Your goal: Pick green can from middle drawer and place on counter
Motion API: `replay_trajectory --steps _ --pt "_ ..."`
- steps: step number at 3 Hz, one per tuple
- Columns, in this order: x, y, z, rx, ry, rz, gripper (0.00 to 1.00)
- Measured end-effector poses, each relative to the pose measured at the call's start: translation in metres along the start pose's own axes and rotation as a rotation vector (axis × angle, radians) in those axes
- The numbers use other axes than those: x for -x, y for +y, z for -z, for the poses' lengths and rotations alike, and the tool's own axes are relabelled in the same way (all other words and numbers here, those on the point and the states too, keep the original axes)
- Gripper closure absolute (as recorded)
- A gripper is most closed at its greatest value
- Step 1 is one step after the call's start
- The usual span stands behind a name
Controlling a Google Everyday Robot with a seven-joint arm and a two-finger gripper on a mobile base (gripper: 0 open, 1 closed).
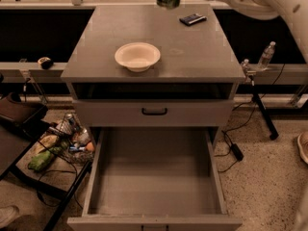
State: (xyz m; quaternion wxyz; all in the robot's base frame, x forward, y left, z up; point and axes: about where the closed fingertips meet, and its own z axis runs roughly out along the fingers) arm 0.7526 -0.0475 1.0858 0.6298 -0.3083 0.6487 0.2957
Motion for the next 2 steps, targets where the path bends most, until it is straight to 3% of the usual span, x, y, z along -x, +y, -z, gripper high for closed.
replay_trajectory --steps 1,2 --pt "-0.012 -0.065 -0.092 -0.112 -0.026 -0.052 1.0" --pt "-0.042 -0.089 -0.155 -0.154 -0.007 -0.061 1.0"
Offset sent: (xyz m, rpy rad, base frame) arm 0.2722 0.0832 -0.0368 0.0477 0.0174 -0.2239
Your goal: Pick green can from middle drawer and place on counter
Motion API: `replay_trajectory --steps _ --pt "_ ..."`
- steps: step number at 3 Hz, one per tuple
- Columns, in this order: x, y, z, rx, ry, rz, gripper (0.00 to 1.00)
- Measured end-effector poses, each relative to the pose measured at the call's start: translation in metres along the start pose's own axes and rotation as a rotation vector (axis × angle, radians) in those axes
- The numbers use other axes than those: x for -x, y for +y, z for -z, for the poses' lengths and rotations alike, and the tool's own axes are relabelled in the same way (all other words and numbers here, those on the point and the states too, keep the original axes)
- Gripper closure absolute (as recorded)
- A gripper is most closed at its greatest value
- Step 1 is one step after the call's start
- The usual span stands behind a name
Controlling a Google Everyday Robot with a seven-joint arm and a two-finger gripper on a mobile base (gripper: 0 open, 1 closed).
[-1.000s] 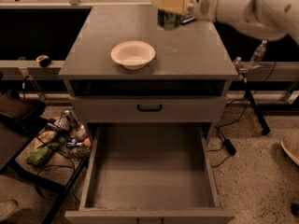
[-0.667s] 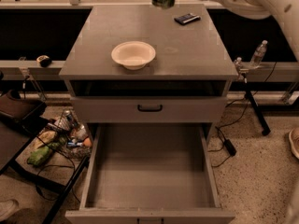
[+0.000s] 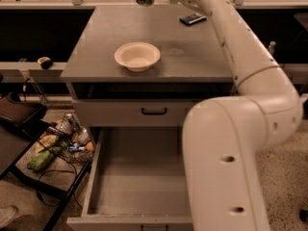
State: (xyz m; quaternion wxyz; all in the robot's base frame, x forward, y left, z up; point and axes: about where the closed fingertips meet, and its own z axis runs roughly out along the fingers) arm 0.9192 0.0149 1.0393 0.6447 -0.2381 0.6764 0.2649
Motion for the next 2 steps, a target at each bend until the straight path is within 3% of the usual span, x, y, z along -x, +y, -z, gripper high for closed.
replay_trajectory --steps 1,2 --pt "-0.031 -0.01 -0.042 -0.05 0.028 0.027 1.0" --pt "-0.061 -0.008 -0.074 -0.056 0.022 0.039 1.0"
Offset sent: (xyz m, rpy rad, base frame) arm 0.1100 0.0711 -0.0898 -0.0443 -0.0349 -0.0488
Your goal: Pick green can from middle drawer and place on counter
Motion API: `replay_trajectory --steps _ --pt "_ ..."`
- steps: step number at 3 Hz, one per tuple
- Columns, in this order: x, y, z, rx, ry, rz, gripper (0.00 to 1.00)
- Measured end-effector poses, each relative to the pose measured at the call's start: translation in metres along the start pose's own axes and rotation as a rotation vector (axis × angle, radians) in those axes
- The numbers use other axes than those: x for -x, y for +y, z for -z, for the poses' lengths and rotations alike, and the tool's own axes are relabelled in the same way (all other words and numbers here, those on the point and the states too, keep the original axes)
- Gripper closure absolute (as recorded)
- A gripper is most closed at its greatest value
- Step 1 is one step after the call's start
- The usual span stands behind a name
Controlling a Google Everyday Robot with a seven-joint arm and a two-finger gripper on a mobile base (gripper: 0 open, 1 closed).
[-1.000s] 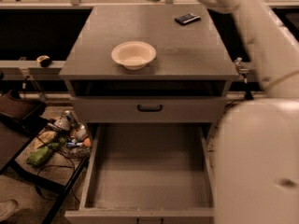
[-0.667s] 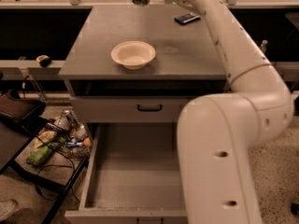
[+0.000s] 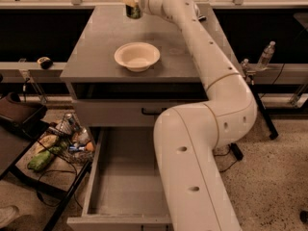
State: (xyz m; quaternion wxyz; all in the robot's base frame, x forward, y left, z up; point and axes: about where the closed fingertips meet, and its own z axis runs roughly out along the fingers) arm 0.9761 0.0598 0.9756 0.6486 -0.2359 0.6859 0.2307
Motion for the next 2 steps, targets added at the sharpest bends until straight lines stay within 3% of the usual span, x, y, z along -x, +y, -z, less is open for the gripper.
replay_trajectory --steps 2 --pt "-0.079 0.018 -0.049 0.048 -0.019 -0.02 1.0"
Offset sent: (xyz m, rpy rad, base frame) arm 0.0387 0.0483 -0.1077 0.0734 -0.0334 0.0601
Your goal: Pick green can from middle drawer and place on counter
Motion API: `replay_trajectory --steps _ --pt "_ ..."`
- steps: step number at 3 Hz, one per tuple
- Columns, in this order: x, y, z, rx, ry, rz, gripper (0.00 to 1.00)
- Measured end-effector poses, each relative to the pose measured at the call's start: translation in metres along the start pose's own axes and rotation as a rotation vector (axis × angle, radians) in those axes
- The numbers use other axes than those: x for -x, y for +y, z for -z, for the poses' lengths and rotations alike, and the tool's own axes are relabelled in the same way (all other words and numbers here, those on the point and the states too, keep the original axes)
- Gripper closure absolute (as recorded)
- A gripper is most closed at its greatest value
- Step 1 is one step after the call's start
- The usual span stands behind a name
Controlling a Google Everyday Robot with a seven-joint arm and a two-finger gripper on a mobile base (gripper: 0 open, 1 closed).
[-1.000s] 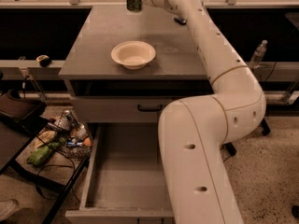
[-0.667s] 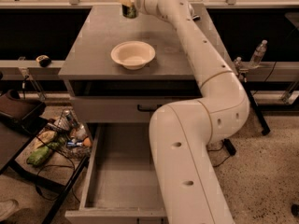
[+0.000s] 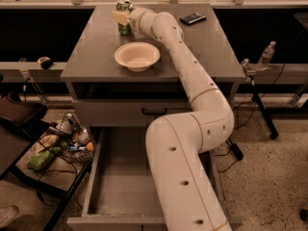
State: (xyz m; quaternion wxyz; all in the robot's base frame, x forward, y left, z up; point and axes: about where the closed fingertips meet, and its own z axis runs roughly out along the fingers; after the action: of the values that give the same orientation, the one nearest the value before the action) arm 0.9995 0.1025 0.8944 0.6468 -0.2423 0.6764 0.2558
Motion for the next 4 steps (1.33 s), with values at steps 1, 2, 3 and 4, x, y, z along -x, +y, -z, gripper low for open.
replay_trajectory --steps 1,2,3,4 --pt "-0.0004 0.0014 -0.0009 0.005 0.007 0.0 1.0" --pt "0.0029 0.0017 -0.0006 0.005 0.007 0.001 0.81" --pt "0.0029 0.0018 -0.0006 0.005 0.007 0.001 0.57" --pt "0.0029 0.0018 -0.0006 0.005 0.007 0.001 0.34"
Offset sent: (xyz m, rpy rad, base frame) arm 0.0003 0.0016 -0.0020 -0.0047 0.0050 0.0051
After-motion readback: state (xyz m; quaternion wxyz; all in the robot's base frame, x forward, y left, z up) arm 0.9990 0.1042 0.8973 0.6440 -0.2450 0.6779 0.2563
